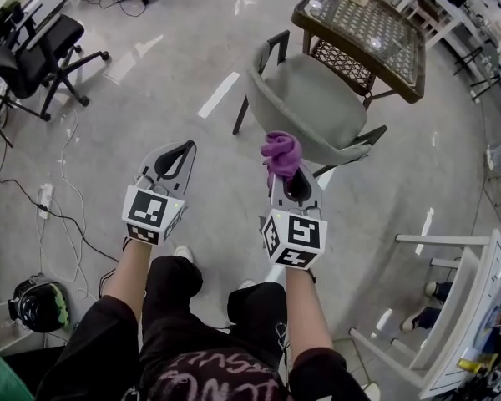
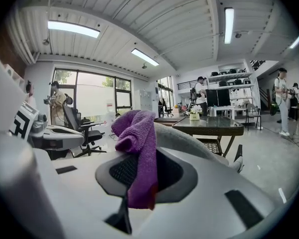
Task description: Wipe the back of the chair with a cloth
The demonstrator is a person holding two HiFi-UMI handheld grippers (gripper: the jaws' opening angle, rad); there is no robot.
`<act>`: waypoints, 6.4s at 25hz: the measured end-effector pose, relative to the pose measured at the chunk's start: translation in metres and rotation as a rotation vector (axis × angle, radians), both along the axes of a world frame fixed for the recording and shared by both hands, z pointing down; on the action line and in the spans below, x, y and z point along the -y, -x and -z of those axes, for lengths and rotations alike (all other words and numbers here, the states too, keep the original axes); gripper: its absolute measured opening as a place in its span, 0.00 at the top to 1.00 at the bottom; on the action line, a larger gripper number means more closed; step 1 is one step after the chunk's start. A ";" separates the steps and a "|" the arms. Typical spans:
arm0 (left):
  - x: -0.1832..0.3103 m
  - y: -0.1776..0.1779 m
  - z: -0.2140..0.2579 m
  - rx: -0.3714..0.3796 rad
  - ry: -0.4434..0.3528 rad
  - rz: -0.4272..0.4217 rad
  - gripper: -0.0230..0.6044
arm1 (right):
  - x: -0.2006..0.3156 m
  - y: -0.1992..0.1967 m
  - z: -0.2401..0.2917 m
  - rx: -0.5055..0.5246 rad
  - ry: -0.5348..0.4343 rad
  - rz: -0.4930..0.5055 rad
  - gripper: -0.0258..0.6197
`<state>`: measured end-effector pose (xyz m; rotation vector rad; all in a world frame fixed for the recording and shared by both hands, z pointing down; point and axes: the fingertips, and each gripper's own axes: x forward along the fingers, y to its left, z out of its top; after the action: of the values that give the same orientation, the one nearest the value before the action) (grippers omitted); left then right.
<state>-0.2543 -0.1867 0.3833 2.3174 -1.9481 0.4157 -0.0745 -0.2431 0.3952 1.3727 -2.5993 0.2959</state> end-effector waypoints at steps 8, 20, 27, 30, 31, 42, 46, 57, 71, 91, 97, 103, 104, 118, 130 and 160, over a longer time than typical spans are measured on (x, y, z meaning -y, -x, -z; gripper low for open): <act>0.016 0.016 -0.034 0.004 -0.005 -0.012 0.95 | 0.031 0.039 -0.019 0.004 -0.015 0.001 0.82; 0.036 0.009 -0.082 0.008 -0.044 -0.033 0.95 | 0.057 0.013 -0.035 0.021 -0.067 -0.107 0.82; 0.052 -0.017 -0.099 0.010 -0.083 -0.069 0.95 | 0.054 -0.030 -0.039 0.055 -0.109 -0.168 0.82; 0.057 -0.030 -0.113 0.023 -0.099 -0.094 0.95 | 0.054 -0.050 -0.043 0.062 -0.139 -0.197 0.82; 0.058 -0.032 -0.119 0.027 -0.103 -0.099 0.95 | 0.055 -0.057 -0.044 0.061 -0.153 -0.204 0.82; 0.061 -0.042 -0.179 0.050 -0.143 -0.116 0.95 | 0.066 -0.112 -0.064 0.051 -0.268 -0.262 0.82; 0.057 -0.037 -0.197 0.051 -0.144 -0.103 0.95 | 0.070 -0.133 -0.079 0.091 -0.243 -0.321 0.82; 0.044 -0.015 -0.221 0.090 -0.168 -0.066 0.95 | 0.016 -0.058 -0.089 0.070 -0.359 -0.093 0.82; 0.034 -0.009 -0.226 0.129 -0.168 -0.063 0.95 | 0.065 -0.002 -0.128 0.046 -0.225 -0.014 0.82; 0.066 -0.093 -0.269 0.178 -0.120 -0.226 0.95 | 0.098 -0.174 -0.144 0.058 -0.246 -0.227 0.82; 0.061 -0.096 -0.276 0.175 -0.112 -0.219 0.95 | 0.125 -0.223 -0.167 0.019 -0.192 -0.339 0.82; 0.057 -0.098 -0.268 0.158 -0.089 -0.197 0.95 | 0.095 -0.213 -0.163 0.044 -0.270 -0.322 0.82; 0.057 -0.098 -0.268 0.158 -0.091 -0.195 0.95 | 0.083 -0.201 -0.163 0.045 -0.281 -0.290 0.82; 0.040 -0.044 -0.267 0.133 -0.092 -0.091 0.95 | 0.062 0.003 -0.201 -0.029 -0.251 0.093 0.82; 0.037 -0.045 -0.275 0.162 -0.076 -0.090 0.95 | 0.089 -0.085 -0.208 0.004 -0.211 -0.077 0.82; 0.044 -0.083 -0.299 0.213 -0.046 -0.177 0.95 | 0.129 -0.253 -0.245 -0.004 -0.090 -0.412 0.82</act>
<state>-0.1716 -0.2309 0.6819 2.5816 -1.8601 0.6650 0.1780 -0.3716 0.6402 1.9339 -2.3303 0.2328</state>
